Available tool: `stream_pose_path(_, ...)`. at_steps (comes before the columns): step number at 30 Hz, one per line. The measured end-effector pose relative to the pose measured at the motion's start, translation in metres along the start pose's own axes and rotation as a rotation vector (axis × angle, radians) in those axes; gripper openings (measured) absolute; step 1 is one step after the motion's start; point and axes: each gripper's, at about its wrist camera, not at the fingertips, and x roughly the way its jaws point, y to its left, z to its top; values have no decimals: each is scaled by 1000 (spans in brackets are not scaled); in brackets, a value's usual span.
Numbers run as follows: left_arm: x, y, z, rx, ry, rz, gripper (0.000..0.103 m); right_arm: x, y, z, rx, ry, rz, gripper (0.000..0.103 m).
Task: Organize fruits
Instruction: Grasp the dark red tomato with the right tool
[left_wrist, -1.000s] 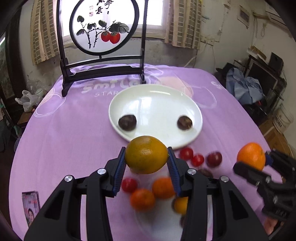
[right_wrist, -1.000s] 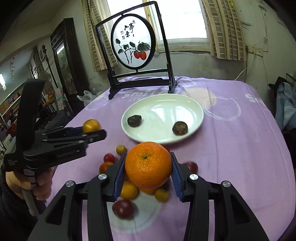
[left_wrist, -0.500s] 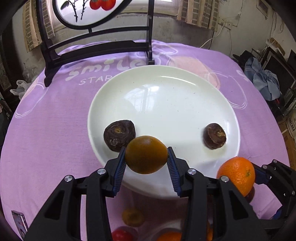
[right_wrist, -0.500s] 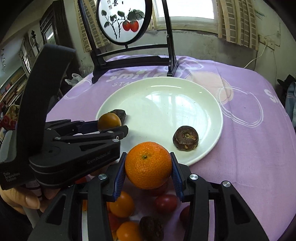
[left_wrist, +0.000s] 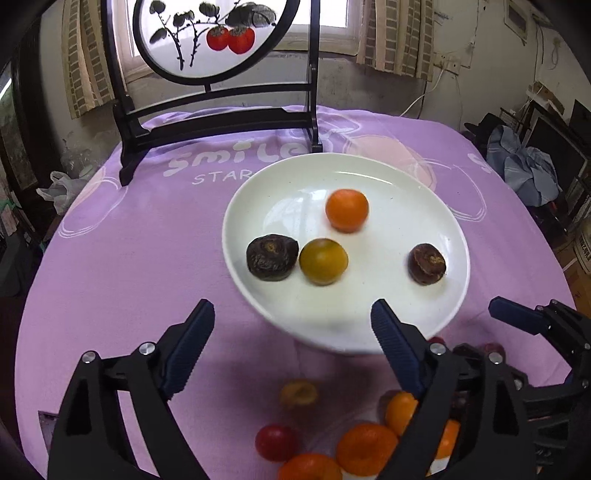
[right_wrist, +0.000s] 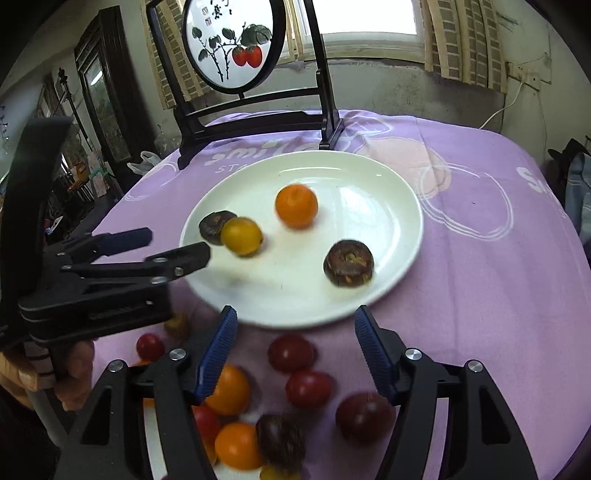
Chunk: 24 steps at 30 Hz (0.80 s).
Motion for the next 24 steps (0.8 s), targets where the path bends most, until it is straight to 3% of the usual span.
stream_pose_path(5,-38,7,-41,-7,-29,-28,90,-30,9,-36,-5,-19,-2,70)
stream_pose_path(13,-54,23,-102,-74,39,-46,91,-58,30,-95,-22,-7,24,74)
stream_pose_path(20,-51,36,-120,-102,15,2,91,-56,54,-123,-50,58,70,74)
stream_pose_path(24,-46,45,-122,-128,15,-36,91,-50,67,-125,-76,80,68,74)
